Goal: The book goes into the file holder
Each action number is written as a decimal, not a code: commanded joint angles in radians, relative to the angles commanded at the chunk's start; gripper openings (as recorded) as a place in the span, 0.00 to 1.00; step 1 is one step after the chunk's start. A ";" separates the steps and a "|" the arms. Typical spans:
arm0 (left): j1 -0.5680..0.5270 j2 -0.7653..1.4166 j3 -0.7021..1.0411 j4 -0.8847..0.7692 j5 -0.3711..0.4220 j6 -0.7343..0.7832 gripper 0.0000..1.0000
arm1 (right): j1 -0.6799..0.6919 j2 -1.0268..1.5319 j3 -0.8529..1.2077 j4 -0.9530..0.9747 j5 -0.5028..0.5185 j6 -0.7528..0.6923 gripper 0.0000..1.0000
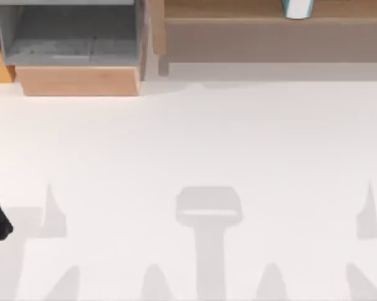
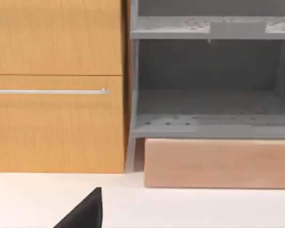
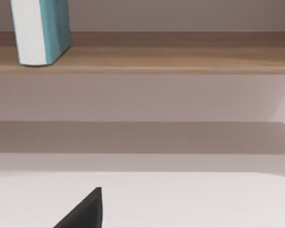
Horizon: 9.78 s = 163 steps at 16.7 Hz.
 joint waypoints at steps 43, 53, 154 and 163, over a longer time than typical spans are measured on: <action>-0.883 2.684 2.383 0.321 -0.838 0.010 1.00 | 0.000 0.000 0.000 0.000 0.000 0.000 1.00; -0.864 2.814 2.642 0.193 -0.815 0.007 1.00 | 0.000 0.000 0.000 0.000 0.000 0.000 1.00; -0.214 1.861 0.847 0.739 -0.155 1.535 0.00 | 0.000 0.000 0.000 0.000 0.000 0.000 1.00; -0.214 1.861 0.847 0.739 -0.155 1.535 0.68 | 0.000 0.000 0.000 0.000 0.000 0.000 1.00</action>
